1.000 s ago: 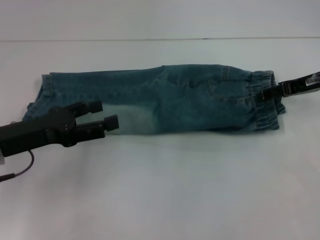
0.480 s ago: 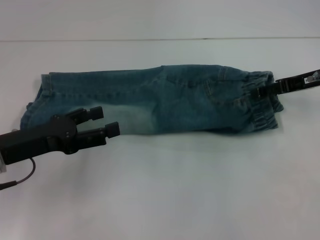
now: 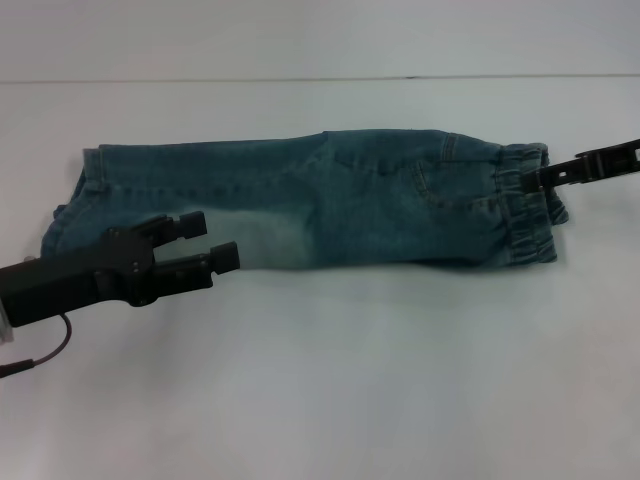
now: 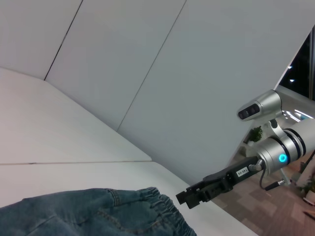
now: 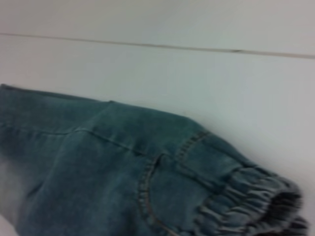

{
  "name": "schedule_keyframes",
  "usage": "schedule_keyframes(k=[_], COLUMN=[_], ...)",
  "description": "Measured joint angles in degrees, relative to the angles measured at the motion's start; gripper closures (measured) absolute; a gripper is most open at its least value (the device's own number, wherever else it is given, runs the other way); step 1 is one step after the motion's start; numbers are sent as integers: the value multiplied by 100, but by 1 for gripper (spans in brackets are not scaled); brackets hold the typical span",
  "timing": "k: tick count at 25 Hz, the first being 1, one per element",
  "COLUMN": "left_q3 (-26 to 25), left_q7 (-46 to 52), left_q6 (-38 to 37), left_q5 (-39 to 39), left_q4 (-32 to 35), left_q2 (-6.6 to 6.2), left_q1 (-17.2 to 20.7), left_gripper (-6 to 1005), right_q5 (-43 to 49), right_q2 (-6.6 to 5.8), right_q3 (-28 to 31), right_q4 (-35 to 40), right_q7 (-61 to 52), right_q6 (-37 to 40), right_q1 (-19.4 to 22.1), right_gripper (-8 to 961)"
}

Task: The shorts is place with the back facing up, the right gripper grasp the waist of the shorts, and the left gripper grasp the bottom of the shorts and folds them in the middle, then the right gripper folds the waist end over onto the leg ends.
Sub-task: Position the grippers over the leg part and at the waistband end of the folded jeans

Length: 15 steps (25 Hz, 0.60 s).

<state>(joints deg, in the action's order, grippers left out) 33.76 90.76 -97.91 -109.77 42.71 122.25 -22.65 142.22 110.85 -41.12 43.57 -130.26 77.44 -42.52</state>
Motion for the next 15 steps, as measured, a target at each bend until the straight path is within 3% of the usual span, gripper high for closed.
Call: schedule_keyframes(k=[6, 15], left_q3=[0, -2], left_q7=[14, 0], left_q6=[1, 10], left_q5=[0, 0], left_q4=[0, -123], left_q2=[0, -2], left_q1=[-29, -90], left_gripper=[69, 70], right_q5=[5, 58], right_q2=[-25, 274], right_q3=[4, -106], right_q4=[100, 32], right_q7=[-42, 3], right_q6=[-194, -652], right_q1=[116, 121], right_gripper=[37, 38])
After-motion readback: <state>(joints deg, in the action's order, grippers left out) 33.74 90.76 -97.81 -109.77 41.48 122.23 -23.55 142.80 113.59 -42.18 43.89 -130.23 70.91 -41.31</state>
